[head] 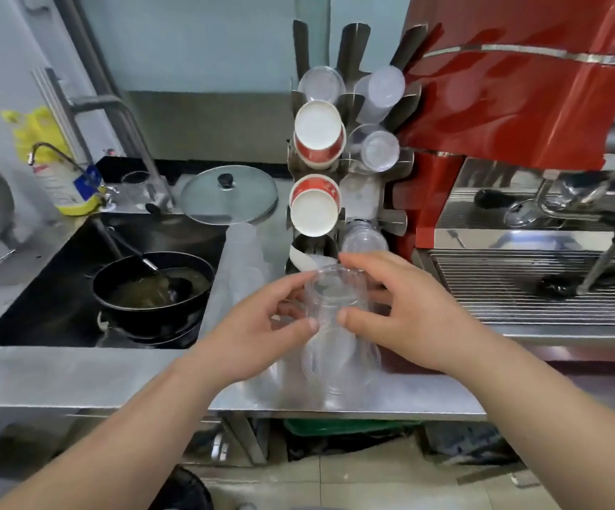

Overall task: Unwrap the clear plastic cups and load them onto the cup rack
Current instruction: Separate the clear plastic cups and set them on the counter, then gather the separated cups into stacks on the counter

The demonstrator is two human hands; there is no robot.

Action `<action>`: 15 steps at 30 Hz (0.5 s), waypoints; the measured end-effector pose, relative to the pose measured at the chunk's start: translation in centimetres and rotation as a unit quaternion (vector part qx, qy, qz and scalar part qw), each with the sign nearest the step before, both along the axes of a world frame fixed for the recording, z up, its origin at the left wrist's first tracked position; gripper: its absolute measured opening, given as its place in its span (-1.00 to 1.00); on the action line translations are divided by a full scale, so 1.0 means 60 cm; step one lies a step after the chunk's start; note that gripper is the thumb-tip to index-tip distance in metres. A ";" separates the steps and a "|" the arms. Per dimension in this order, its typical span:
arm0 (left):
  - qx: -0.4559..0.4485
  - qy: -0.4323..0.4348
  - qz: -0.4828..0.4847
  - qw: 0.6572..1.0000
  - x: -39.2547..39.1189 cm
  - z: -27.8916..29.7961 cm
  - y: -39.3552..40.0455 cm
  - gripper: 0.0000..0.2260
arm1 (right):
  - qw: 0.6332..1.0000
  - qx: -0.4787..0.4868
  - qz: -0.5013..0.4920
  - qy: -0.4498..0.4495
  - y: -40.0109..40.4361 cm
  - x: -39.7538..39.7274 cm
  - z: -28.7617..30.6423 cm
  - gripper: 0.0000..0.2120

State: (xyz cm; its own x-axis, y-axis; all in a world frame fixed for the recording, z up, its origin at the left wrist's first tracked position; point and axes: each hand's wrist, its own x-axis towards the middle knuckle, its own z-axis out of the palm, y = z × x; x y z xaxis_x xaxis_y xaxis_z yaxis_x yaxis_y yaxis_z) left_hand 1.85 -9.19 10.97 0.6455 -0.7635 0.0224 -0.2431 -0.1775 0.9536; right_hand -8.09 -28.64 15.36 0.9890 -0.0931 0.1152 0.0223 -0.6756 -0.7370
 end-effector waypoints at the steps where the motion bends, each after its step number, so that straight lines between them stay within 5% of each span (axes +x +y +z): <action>1: 0.003 -0.011 0.015 1.000 0.006 0.010 0.015 -0.54 | 1.000 0.009 0.013 -0.011 0.010 0.012 0.004 -0.32; 15: 0.007 -0.024 0.126 0.992 0.056 -0.011 0.155 -0.57 | 0.995 -0.014 0.088 -0.043 0.130 0.116 -0.031 -0.36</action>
State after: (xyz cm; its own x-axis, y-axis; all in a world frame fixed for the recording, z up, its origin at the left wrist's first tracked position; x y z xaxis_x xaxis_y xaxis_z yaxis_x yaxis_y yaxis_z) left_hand 5.22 0.11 10.32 0.8137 -0.5792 0.0490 -0.2354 -0.2513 0.9388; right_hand -1.12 -20.85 13.51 0.9761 0.0844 0.2004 0.2038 -0.6760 -0.7082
